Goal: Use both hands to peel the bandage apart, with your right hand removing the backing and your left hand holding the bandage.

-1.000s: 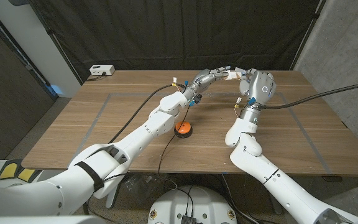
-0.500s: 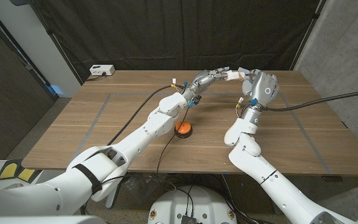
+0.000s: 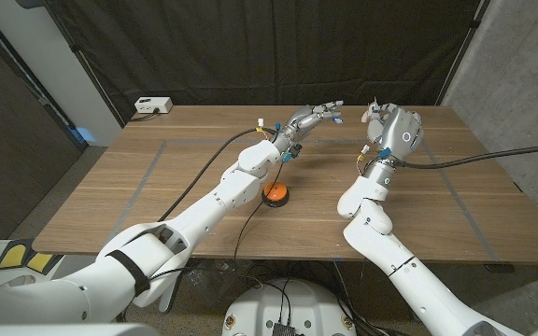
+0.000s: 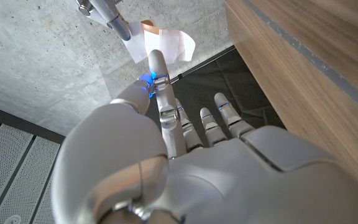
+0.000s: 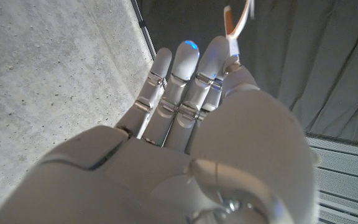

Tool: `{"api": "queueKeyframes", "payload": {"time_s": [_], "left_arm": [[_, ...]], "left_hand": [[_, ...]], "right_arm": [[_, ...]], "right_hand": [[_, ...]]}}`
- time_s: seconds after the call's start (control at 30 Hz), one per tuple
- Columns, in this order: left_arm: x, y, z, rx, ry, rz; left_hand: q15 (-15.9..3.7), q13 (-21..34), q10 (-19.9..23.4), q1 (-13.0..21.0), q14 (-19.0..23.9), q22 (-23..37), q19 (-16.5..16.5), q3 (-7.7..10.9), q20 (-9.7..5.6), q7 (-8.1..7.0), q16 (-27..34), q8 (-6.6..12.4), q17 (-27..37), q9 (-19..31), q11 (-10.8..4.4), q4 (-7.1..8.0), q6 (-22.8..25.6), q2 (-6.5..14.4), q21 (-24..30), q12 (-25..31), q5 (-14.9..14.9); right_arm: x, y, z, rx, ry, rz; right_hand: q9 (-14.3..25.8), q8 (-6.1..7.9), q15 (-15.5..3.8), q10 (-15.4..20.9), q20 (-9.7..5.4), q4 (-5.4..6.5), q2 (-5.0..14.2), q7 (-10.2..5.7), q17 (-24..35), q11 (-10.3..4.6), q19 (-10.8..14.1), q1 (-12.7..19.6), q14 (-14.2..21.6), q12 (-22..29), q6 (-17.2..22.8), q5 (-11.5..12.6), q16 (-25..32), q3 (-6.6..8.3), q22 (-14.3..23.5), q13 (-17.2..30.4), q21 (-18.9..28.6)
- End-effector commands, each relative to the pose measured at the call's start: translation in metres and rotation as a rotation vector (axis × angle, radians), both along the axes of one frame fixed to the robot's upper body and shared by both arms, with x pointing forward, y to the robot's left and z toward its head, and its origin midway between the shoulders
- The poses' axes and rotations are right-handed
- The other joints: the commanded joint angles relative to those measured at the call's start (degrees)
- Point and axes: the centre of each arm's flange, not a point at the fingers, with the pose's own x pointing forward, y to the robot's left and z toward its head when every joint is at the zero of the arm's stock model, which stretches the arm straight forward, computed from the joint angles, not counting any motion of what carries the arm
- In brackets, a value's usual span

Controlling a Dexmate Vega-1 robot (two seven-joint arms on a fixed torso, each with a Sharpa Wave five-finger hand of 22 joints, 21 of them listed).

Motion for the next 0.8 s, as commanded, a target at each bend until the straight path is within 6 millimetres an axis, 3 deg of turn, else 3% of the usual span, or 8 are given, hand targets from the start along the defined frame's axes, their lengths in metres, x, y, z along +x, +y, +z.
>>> {"api": "queueKeyframes", "payload": {"time_s": [0.03,0.1,0.17,0.23,0.27,0.37,0.47,0.8], "left_arm": [[-0.009,-0.003,0.002,-0.016,-0.042,0.059],[-0.007,-0.001,0.0,-0.034,-0.042,0.113],[-0.004,0.0,-0.002,-0.023,-0.052,0.154],[-0.001,0.001,-0.004,-0.01,-0.056,0.173],[-0.001,0.0,-0.004,0.008,-0.063,0.18],[0.001,-0.002,-0.005,0.021,-0.062,0.191],[0.001,-0.003,-0.004,0.02,-0.068,0.208],[0.003,-0.015,0.004,0.076,-0.062,0.196]], "left_hand": [[-4.44,0.39,0.4,0.1,1.01,0.11,0.29,0.11,-0.63,-1.56,0.19,0.48,0.23,0.76,-0.18,0.61,-0.29,-0.27,0.5,0.4,0.06],[-4.17,0.47,-0.26,-0.18,1.19,0.12,-0.05,0.04,-0.42,-1.93,0.23,0.49,0.34,0.96,0.53,0.88,-0.57,-0.33,0.45,0.23,0.0],[-3.01,0.76,-2.03,-2.7,0.57,0.19,-1.16,-1.54,0.22,-3.63,-0.03,-1.48,0.73,0.51,1.31,1.9,-5.38,-2.25,0.27,-0.08,-0.46],[-0.4,1.53,-8.66,-7.63,-2.54,0.39,-4.57,-5.44,1.61,-5.03,-0.46,-6.23,1.63,0.64,3.84,3.46,-20.29,-5.76,-0.64,-1.33,-0.36],[1.3,1.9,-14.98,-9.72,-5.48,0.68,-6.4,-7.47,2.38,-5.54,-0.78,-10.24,1.89,0.32,6.66,3.99,-31.81,-7.09,-1.01,-2.44,0.06],[3.18,2.32,-19.85,-12.17,-8.67,0.88,-8.32,-10.04,3.17,-6.14,-0.69,-13.75,2.05,0.63,8.42,4.59,-43.65,-8.67,-1.34,-2.16,0.54],[3.83,2.43,-20.87,-12.38,-9.22,0.89,-8.66,-10.68,3.44,-8.83,-0.63,-14.74,2.01,0.75,8.72,4.44,-47.27,-9.25,-1.38,-1.92,0.79],[4.24,2.42,-20.17,-11.1,-8.82,0.81,-7.84,-10.87,3.79,-7.74,-0.31,-12.28,1.8,0.61,8.82,3.57,-42.11,-9.5,-1.02,-0.98,1.05]], "right_arm": [[-0.004,-0.005,-0.001,-0.003,-0.028,0.015],[-0.005,-0.006,-0.001,0.002,-0.037,0.02],[-0.008,-0.009,-0.002,0.012,-0.052,0.042],[-0.01,-0.011,-0.002,0.018,-0.061,0.058],[-0.011,-0.012,-0.002,0.025,-0.066,0.076],[-0.013,-0.016,-0.001,0.042,-0.077,0.115],[-0.014,-0.019,0.0,0.054,-0.084,0.163],[-0.021,-0.023,0.0,0.065,-0.111,0.308]], "right_hand": [[0.32,0.49,-2.06,0.37,-1.63,-0.06,-0.06,-0.1,0.36,-0.05,-0.29,0.6,0.44,0.27,0.95,-0.14,-0.2,0.14,0.25,0.46,0.79],[0.33,0.46,-2.05,0.52,-1.65,-0.03,-0.12,-0.09,0.61,-0.16,-0.38,0.61,0.57,0.16,0.97,-0.16,-0.14,0.14,0.25,0.29,1.06],[0.45,0.45,-2.07,0.47,-1.72,0.03,-0.12,-0.11,0.68,-0.12,-0.53,0.64,0.57,0.05,0.94,-0.16,-0.31,0.18,0.25,0.29,1.47],[0.52,0.45,-2.08,0.47,-1.71,0.06,-0.13,-0.17,0.57,-0.14,-0.62,0.66,0.49,0.03,0.95,-0.17,-0.54,0.19,0.24,0.37,1.75],[0.5,0.44,-2.08,0.42,-1.73,0.06,-0.15,-0.15,0.7,-0.13,-0.65,0.66,0.63,0.04,0.97,-0.18,-0.44,0.2,0.24,0.46,1.82],[0.46,0.38,-2.07,0.52,-1.75,0.09,-0.21,-0.15,0.91,-0.17,-0.79,0.68,0.75,0.15,1.04,-0.2,-0.47,0.21,0.23,0.75,2.24],[0.48,0.38,-2.07,0.71,-1.75,0.1,-0.24,-0.09,0.99,-0.34,-0.91,0.71,0.75,0.1,1.15,-0.21,-0.59,0.23,0.22,0.68,2.57],[0.55,0.31,-2.04,0.85,-1.82,0.09,-0.42,0.04,1.47,-0.29,-1.19,0.8,0.86,0.13,1.27,-0.22,-0.69,0.28,0.18,0.97,3.45]]}}
